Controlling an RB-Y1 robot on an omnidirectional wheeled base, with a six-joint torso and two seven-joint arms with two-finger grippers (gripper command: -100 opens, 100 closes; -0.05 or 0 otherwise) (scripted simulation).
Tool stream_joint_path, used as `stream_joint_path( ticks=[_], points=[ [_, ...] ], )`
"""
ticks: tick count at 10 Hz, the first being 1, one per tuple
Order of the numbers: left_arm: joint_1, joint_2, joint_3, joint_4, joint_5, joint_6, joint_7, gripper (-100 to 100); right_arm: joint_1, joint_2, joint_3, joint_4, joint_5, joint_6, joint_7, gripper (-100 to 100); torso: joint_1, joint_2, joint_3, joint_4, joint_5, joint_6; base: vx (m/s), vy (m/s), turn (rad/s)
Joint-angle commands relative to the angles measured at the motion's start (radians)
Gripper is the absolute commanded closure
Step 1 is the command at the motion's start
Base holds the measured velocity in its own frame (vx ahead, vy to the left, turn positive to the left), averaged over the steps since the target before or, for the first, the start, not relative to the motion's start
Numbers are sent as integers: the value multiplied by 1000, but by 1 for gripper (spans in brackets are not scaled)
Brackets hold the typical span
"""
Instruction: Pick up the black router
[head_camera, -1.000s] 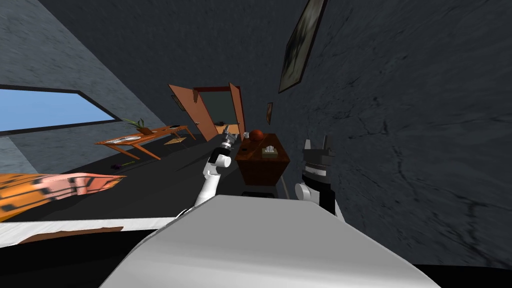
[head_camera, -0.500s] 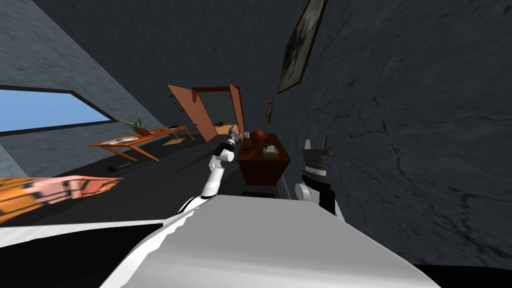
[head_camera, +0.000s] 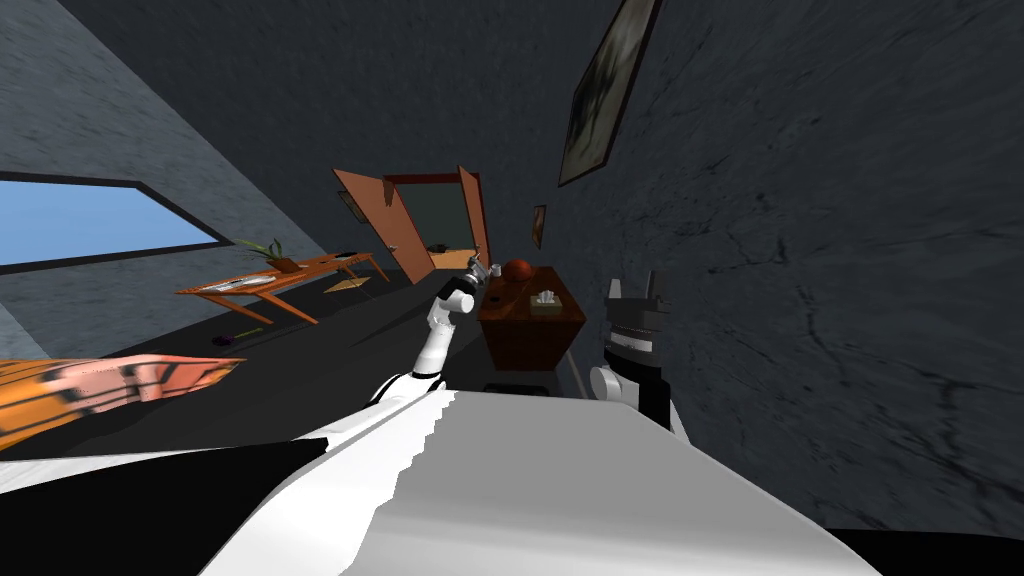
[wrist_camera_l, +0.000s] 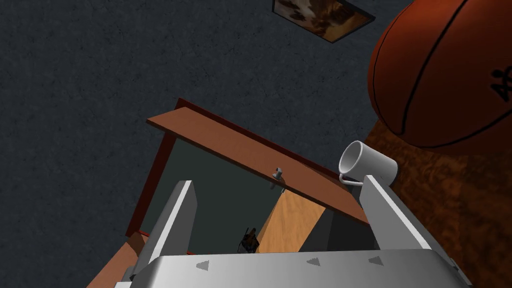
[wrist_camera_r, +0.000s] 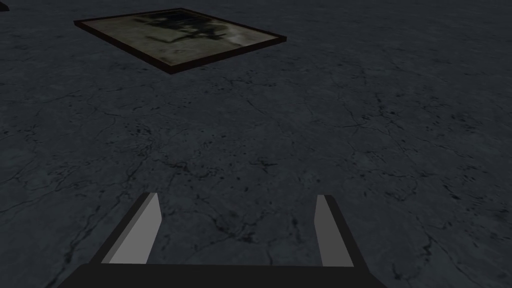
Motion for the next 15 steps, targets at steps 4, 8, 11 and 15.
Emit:
stream_joint_path(
  ticks=[4, 8, 11, 15],
  points=[
    [-132, 12, -20, 137, 57, 137, 30, -100, 0, 0, 0, 0, 0, 0, 0, 0, -1, -2, -1, 0, 0, 0, 14, 75, -3],
    [-194, 13, -30, 236, 76, 214, 40, -100, 0, 0, 0, 0, 0, 0, 0, 0, 0, -1, -1, 0, 0, 0, 8, 69, 1],
    [-284, 14, -52, 328, 110, 309, 59, -100, 0, 0, 0, 0, 0, 0, 0, 0, -2, -2, -1, -1, 0, 0, 24, 73, 16],
    [-331, 13, -64, 432, 125, 373, 68, -100, 0, 0, 0, 0, 0, 0, 0, 0, 0, -2, -1, -1, 0, -1, 22, 68, 9]
  ],
)
